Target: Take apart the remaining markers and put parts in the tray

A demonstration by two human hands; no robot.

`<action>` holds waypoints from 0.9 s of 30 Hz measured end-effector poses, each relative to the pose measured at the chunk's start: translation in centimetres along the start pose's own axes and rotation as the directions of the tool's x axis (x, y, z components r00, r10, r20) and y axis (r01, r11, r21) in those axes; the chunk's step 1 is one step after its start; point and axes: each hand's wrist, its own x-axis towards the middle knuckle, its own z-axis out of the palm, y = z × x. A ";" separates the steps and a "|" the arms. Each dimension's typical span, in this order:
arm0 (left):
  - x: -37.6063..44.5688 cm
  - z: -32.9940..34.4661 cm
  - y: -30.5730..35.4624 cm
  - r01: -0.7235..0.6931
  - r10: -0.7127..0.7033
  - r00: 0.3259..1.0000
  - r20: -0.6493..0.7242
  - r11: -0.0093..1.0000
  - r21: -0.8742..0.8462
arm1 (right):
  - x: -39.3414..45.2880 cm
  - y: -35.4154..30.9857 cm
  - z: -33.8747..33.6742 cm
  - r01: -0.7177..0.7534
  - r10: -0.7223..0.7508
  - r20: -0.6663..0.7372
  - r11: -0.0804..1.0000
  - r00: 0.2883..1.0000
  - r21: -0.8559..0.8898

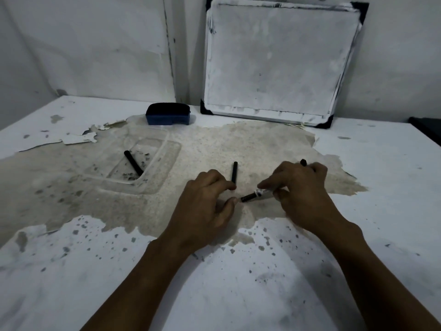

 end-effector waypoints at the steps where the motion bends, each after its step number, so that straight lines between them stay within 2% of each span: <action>1: 0.1 0.1 0.2 -0.006 0.006 1.000 0.007 1.000 0.013 | -0.2 0.3 0.1 -0.020 0.021 -0.015 0.997 1.000 0.079; 4: 0.8 0.1 0.8 -0.030 0.030 1.000 -0.002 0.997 0.074 | -0.7 0.6 0.0 -0.022 0.038 -0.055 0.963 0.998 0.268; 6: 1.2 0.0 1.2 -0.049 0.050 0.999 -0.003 0.991 0.123 | -0.7 0.1 -0.4 -0.004 0.031 -0.078 0.948 0.996 0.320; 12: 2.0 -0.7 1.8 -0.080 0.081 0.997 0.001 0.977 0.197 | -0.1 -1.5 -1.3 0.057 -0.015 -0.125 0.937 0.992 0.344; 17: 1.5 -2.8 0.5 -0.031 0.039 0.999 -0.027 0.969 0.246 | 0.6 -2.8 -1.2 0.079 -0.031 -0.142 0.933 0.989 0.350; 20: 0.6 -5.7 -1.4 0.045 -0.043 0.999 -0.010 0.966 0.255 | 1.2 -3.7 -0.9 0.097 -0.041 -0.146 0.911 0.988 0.400; 23: -0.4 -9.0 -4.1 0.187 -0.171 0.981 -0.090 0.957 0.220 | 2.0 -4.9 0.0 0.089 -0.031 -0.140 0.899 0.990 0.430; 25: -0.5 -10.8 -5.7 0.322 -0.274 0.937 -0.217 0.919 0.226 | 2.4 -5.9 0.8 0.081 -0.016 -0.147 0.892 0.989 0.446; 27: 0.0 -11.7 -7.3 0.479 -0.409 0.869 -0.278 0.838 0.263 | 2.6 -7.0 1.5 0.064 -0.001 -0.136 0.883 0.991 0.464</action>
